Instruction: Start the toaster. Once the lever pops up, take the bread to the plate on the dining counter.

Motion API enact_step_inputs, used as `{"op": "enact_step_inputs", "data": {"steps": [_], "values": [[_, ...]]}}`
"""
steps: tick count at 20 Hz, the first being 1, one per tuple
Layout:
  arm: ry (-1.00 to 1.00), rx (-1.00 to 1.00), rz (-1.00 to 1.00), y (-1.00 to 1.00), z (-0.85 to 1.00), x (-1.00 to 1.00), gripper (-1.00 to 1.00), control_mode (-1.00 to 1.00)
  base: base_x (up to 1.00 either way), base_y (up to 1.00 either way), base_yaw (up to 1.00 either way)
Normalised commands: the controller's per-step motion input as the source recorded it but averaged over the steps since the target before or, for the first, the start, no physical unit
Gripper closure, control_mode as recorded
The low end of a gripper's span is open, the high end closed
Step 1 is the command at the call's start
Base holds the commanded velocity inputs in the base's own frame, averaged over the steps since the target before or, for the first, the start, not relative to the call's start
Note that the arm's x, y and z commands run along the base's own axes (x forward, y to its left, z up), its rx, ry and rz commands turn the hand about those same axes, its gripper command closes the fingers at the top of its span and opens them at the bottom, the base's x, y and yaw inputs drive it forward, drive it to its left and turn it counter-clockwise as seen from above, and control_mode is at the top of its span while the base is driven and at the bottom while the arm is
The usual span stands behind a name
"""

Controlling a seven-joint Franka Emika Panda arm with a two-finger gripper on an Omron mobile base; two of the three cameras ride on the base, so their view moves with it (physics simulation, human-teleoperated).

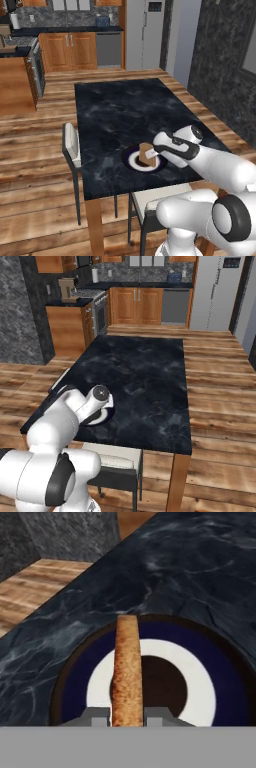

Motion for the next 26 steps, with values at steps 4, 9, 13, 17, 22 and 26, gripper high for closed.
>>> {"op": "enact_step_inputs", "data": {"steps": [4, 9, 13, 17, 22, 26], "values": [[0.0, 0.0, 0.0, 0.0, -0.14, 0.09, 1.0, -1.0, 0.0, 0.0, 0.0], [0.0, 0.0, 0.0, 0.0, -0.07, 0.01, 1.0, -1.0, 0.0, 0.0, 0.0], [0.0, 0.0, 0.0, 0.0, 0.0, 0.0, 1.0, -1.0, 0.0, 0.0, 0.0], [0.0, 0.0, 0.0, 0.0, 0.0, 0.0, 1.0, -1.0, 0.0, 0.0, 0.0], [0.0, 0.0, 0.0, 0.0, 0.0, 0.0, 1.0, -1.0, 0.0, 0.0, 0.0], [0.0, 0.0, 0.0, 0.0, 0.0, 0.0, 1.0, -1.0, 0.0, 0.0, 0.0]]}}
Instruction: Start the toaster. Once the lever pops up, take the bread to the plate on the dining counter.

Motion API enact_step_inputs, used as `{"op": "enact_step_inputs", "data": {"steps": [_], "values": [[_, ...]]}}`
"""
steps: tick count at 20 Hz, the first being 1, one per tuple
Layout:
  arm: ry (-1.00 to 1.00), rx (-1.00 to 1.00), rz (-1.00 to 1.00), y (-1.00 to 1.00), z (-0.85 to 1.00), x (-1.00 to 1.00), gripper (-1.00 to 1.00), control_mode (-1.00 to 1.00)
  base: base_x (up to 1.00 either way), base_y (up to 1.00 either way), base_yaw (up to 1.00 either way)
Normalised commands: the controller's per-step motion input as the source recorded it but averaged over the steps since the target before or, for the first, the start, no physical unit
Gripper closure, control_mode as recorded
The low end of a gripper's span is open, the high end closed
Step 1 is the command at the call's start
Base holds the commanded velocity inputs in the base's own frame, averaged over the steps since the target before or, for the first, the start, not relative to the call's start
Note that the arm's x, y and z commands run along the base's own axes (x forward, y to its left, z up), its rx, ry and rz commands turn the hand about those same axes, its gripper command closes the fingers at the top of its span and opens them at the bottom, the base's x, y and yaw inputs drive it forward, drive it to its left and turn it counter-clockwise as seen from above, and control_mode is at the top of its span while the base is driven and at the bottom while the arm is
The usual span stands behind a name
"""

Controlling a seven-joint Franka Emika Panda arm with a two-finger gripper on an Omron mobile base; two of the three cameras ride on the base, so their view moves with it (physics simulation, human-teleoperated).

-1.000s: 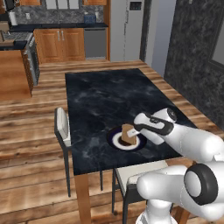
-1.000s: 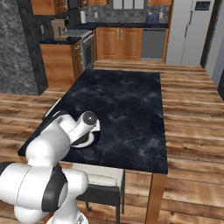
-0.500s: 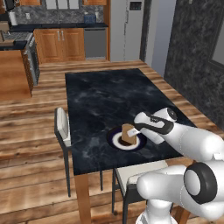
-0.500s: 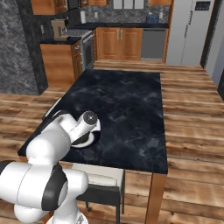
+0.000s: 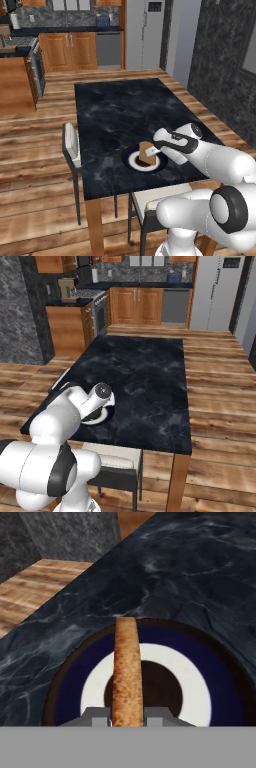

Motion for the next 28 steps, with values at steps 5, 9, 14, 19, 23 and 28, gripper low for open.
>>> {"op": "enact_step_inputs", "data": {"steps": [5, 9, 14, 19, 23, 28], "values": [[0.0, 0.0, 0.0, 0.0, 0.0, 0.0, 1.0, -1.0, 0.0, 0.0, 0.0], [0.0, 0.0, 0.0, 0.0, 0.0, 0.0, 1.0, -1.0, 0.0, 0.0, 0.0], [0.0, 0.0, 0.0, 0.0, 0.0, 0.0, -1.0, -1.0, 0.0, 0.0, 0.0], [0.0, 0.0, 0.0, 0.0, 0.0, 0.0, -1.0, -1.0, 0.0, 0.0, 0.0], [0.0, 0.0, 0.0, 0.0, 0.0, 0.0, -1.0, -1.0, 0.0, 0.0, 0.0], [0.0, 0.0, 0.0, 0.0, 0.0, 0.0, -1.0, -1.0, 0.0, 0.0, 0.0]]}}
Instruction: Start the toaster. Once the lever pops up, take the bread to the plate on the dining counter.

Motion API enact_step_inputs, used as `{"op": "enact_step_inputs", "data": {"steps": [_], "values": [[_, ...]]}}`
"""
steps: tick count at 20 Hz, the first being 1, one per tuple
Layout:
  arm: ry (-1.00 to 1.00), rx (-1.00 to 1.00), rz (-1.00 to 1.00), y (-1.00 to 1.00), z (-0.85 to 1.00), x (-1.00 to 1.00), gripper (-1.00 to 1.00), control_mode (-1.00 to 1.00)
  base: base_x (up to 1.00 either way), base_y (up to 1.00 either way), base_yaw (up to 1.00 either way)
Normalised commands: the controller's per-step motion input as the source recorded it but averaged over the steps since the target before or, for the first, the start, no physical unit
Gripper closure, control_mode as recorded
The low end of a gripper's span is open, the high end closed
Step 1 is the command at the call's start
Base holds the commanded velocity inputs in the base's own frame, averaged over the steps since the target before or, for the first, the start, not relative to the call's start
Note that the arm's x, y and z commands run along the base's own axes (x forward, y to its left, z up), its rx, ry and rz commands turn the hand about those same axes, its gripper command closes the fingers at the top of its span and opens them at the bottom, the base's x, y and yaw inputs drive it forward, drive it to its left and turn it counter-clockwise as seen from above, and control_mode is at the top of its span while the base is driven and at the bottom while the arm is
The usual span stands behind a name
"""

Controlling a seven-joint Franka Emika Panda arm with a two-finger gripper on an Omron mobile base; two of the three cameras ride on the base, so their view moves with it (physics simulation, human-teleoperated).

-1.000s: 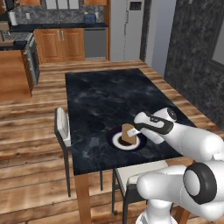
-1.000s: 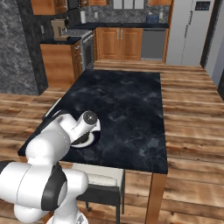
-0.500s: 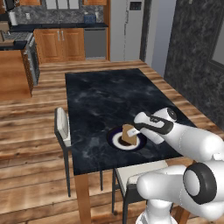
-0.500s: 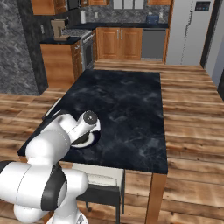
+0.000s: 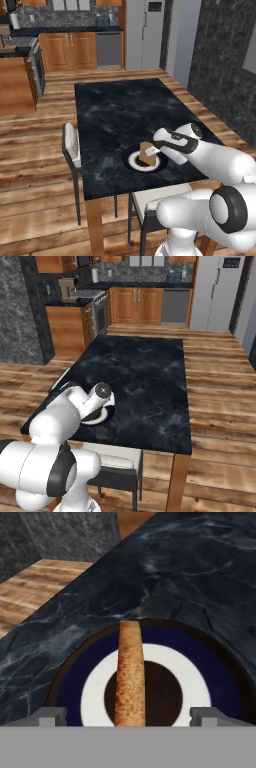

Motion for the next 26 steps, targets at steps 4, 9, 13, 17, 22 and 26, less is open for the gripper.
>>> {"op": "enact_step_inputs", "data": {"steps": [4, 9, 13, 17, 22, 26], "values": [[0.0, 0.0, 0.0, 0.0, 0.0, 0.0, -1.0, -1.0, 0.0, 0.0, 0.0], [0.0, 0.0, 0.0, 0.0, 0.0, 0.0, -1.0, -1.0, 0.0, 0.0, 0.0], [0.0, 0.0, 0.0, 0.0, 0.0, -0.06, -1.0, -1.0, 0.0, 0.0, 0.0], [0.0, 0.0, 0.0, 0.0, 0.01, -0.12, -1.0, -1.0, 0.0, 0.0, 0.0], [-0.01, 0.0, 0.0, 0.01, 0.04, -0.17, -1.0, -1.0, 0.0, 0.0, 0.0], [-0.01, 0.0, 0.0, 0.02, 0.13, -0.05, -1.0, -1.0, 0.0, 0.0, 0.0]]}}
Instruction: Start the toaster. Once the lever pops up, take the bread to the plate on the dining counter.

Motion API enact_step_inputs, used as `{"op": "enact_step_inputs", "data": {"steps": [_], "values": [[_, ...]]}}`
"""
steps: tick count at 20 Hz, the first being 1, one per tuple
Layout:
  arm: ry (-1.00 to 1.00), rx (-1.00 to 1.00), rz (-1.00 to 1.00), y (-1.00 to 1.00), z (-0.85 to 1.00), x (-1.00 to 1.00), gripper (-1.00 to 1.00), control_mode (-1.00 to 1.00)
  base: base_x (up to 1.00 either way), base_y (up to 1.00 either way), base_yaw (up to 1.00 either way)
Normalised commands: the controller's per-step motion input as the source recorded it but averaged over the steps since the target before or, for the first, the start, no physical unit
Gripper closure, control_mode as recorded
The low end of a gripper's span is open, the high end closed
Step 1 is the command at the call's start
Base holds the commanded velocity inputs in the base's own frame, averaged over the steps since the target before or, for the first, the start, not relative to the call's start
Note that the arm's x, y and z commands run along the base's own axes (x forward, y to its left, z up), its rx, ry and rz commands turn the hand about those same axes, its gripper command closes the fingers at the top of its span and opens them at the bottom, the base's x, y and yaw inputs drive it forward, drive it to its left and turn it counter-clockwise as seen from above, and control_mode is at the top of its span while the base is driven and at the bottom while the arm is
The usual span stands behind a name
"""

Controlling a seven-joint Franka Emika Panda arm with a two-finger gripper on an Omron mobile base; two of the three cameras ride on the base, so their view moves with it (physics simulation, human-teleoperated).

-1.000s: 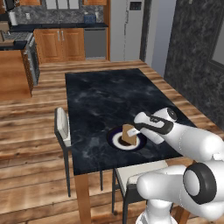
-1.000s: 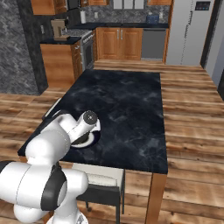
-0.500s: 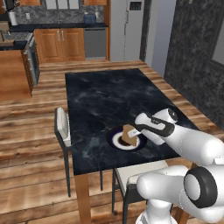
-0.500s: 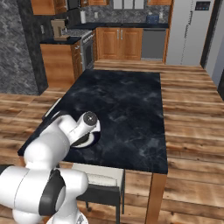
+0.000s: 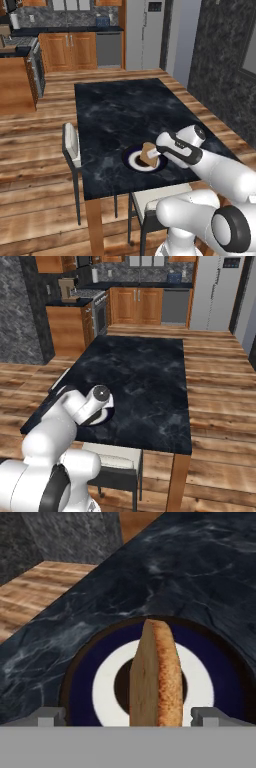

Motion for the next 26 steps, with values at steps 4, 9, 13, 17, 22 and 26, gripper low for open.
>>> {"op": "enact_step_inputs", "data": {"steps": [4, 9, 13, 17, 22, 26], "values": [[-0.01, 0.0, 0.0, 0.0, 0.21, 0.0, -1.0, -1.0, 0.0, 0.0, 0.0], [0.0, 0.0, 0.0, 0.03, 0.23, 0.0, -1.0, -1.0, 0.0, 0.0, 0.0], [0.0, 0.0, 0.0, 0.04, 0.18, 0.0, -1.0, -1.0, 0.0, 0.0, 0.0], [0.0, 0.0, 0.0, 0.08, 0.03, 0.0, -1.0, -1.0, 0.0, 0.0, 0.0], [0.0, 0.0, 0.0, 0.11, 0.0, 0.0, -1.0, -1.0, 0.0, 0.0, 0.0], [0.0, 0.0, 0.0, 0.13, 0.01, 0.0, -1.0, -1.0, 0.0, 0.0, 0.0]]}}
